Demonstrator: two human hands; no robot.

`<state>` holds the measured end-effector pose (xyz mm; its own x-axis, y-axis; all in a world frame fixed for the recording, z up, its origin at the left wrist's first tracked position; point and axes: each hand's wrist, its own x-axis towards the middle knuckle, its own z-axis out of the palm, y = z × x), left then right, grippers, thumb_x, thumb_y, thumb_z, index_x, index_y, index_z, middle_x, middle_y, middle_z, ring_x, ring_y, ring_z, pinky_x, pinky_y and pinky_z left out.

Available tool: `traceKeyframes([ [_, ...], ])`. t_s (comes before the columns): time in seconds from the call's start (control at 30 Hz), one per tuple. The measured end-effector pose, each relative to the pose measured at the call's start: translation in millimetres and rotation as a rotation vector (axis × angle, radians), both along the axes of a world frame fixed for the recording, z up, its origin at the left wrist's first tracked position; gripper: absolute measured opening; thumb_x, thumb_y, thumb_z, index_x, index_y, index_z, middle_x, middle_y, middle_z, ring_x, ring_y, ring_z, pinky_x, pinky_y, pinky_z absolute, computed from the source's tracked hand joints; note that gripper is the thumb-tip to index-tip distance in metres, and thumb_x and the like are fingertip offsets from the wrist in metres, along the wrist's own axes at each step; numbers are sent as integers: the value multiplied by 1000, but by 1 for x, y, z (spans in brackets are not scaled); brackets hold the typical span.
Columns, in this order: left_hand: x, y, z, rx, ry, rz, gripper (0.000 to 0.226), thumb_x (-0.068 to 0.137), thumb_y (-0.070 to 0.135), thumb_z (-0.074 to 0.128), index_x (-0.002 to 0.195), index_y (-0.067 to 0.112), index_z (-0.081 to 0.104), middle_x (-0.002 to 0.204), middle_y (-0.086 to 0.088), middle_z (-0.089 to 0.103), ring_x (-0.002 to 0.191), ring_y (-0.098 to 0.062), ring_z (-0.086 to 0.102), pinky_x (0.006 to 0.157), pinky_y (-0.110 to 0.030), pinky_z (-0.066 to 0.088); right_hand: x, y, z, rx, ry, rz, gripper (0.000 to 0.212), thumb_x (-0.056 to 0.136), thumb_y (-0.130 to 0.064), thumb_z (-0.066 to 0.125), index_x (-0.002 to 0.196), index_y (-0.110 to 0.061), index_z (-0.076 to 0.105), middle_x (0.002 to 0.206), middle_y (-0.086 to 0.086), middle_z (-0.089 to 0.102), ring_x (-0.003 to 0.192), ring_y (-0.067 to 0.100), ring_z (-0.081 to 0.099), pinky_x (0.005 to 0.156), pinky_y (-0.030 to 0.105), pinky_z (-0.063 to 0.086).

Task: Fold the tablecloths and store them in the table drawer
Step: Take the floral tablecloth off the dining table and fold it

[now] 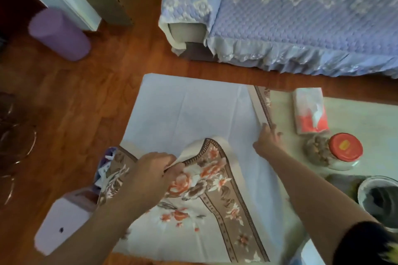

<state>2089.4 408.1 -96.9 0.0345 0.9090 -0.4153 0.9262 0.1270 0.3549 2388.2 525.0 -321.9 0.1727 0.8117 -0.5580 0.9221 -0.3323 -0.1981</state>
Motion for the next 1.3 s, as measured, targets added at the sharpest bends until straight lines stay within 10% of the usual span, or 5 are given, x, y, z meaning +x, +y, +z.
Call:
traceKeyframes([
  [0.2, 6, 17, -14, 22, -120, 47, 17, 100, 21, 58, 85, 30, 60, 88, 18, 60, 82, -6, 58, 59, -19, 42, 10, 59, -66, 133, -195, 98, 69, 97, -8, 42, 157, -5, 9, 161, 22, 16, 138, 48, 31, 98, 57, 45],
  [0.47, 19, 26, -37, -56, -36, 149, 16, 90, 8, 48, 92, 23, 54, 73, -2, 64, 66, -17, 60, 55, -38, 49, 41, 114, -43, 259, -83, -211, 39, 102, -28, 44, 124, 0, 58, 123, 29, 61, 117, 47, 58, 99, 51, 48],
  [0.9, 23, -35, 44, 101, -169, 423, 28, 96, 52, 50, 118, 43, 65, 78, 11, 66, 75, -7, 63, 71, -37, 54, -58, -61, 176, 787, 487, 132, 19, 97, -23, 49, 81, -15, 47, 74, 11, 57, 63, 38, 53, 54, 34, 28],
  [1.07, 31, -54, 68, 14, -25, 187, 76, 92, 52, 66, 151, 39, 19, 113, 19, 62, 86, -6, 66, 66, -26, 49, -45, -205, 174, 757, 625, 185, 12, 95, -21, 47, 84, -20, 52, 81, -6, 51, 64, 24, 54, 53, 34, 45],
  [1.3, 42, -62, 57, 139, -178, 225, 124, 84, 43, 79, 143, 60, -29, 145, 8, 56, 108, -19, 69, 83, -35, 59, -27, -260, 174, 447, 470, 247, 68, 102, -63, 16, 115, -22, 69, 107, -6, 62, 95, 23, 63, 69, 32, 47],
])
